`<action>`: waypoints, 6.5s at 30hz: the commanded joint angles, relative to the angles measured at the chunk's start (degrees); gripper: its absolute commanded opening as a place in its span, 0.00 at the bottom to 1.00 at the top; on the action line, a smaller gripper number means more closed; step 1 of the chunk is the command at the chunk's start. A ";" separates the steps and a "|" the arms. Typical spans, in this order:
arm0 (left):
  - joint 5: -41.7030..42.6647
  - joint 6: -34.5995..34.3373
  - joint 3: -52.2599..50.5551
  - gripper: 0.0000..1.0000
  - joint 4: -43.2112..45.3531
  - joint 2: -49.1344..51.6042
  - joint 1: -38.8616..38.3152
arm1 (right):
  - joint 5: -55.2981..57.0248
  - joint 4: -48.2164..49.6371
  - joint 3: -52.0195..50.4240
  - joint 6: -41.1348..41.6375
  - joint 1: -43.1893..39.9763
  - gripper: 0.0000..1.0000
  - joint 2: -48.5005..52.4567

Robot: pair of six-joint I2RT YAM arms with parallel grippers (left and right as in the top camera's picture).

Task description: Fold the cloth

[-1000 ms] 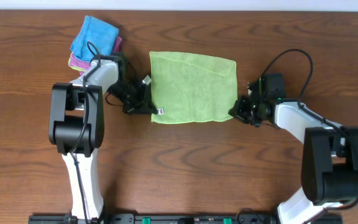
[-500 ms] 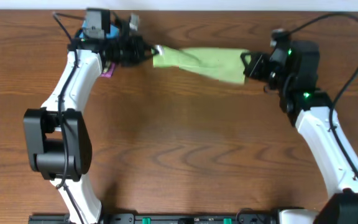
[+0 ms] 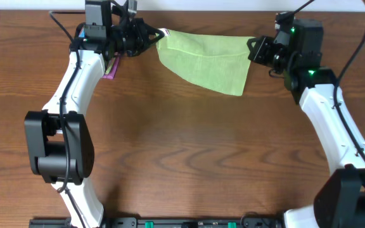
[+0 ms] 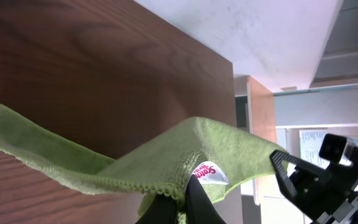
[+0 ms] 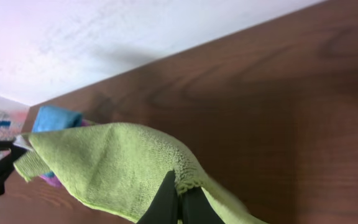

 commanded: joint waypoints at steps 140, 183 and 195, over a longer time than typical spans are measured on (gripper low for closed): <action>-30.14 11.91 -21.55 0.06 1.51 -4.81 -10.91 | 14.12 -16.50 -10.88 0.57 7.30 0.93 0.61; -40.19 11.72 -21.55 0.06 -0.07 2.78 -14.84 | 5.01 1.44 -10.86 6.16 7.89 0.01 19.12; -39.76 11.72 -21.53 0.06 -1.27 2.75 -14.56 | 4.37 -0.90 -10.80 4.11 10.75 0.01 7.72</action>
